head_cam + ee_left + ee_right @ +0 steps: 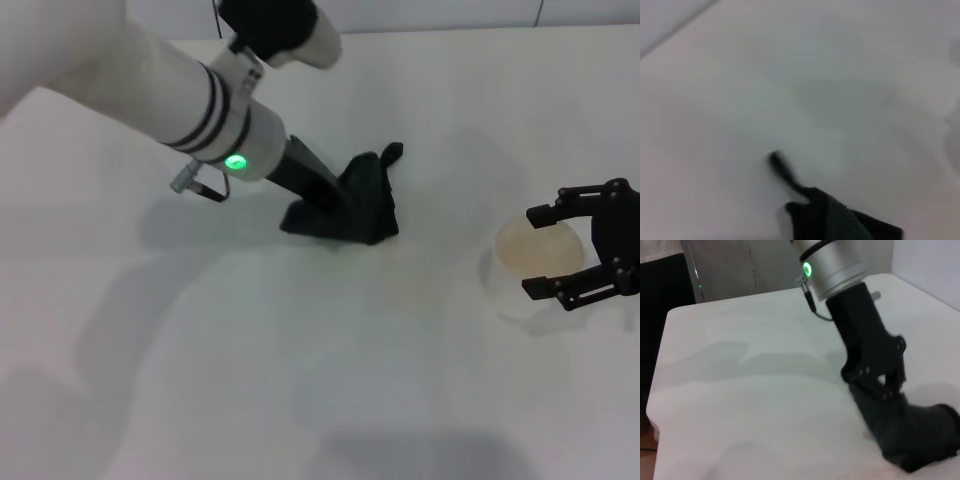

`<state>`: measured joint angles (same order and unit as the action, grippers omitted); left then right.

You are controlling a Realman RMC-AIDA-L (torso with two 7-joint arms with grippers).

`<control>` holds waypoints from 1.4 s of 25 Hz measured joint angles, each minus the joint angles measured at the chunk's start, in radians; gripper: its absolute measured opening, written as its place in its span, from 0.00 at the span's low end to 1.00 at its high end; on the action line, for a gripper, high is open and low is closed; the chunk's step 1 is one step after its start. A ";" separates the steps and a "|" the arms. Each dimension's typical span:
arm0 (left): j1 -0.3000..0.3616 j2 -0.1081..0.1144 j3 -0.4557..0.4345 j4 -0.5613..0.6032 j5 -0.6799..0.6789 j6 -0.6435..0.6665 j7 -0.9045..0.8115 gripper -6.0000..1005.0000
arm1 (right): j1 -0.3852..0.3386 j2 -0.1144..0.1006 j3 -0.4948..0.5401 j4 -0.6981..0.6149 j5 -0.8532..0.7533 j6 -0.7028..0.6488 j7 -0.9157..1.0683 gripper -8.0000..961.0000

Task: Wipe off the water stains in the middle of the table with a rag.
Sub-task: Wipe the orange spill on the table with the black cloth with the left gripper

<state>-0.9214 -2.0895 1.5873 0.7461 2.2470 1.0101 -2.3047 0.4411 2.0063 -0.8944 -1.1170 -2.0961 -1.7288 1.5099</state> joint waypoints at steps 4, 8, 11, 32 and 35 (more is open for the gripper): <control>-0.012 0.001 0.088 0.006 -0.080 0.032 0.026 0.07 | 0.000 -0.001 0.000 -0.004 -0.002 -0.001 -0.001 0.91; -0.015 0.001 0.097 0.010 -0.135 0.102 0.093 0.08 | 0.001 -0.002 0.000 -0.005 -0.003 -0.002 -0.001 0.91; -0.015 0.001 0.097 0.011 -0.170 0.165 0.133 0.08 | 0.001 -0.002 0.000 -0.006 -0.003 -0.002 0.000 0.91; -0.002 0.004 0.019 -0.017 0.000 -0.030 0.008 0.10 | 0.013 0.003 0.000 -0.002 -0.002 0.006 0.006 0.91; -0.008 0.004 0.018 -0.028 0.012 -0.054 -0.004 0.10 | 0.013 0.003 0.000 0.000 -0.002 0.007 0.003 0.91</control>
<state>-0.9295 -2.0853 1.6056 0.7177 2.2594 0.9558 -2.3086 0.4539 2.0097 -0.8942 -1.1169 -2.0978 -1.7216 1.5124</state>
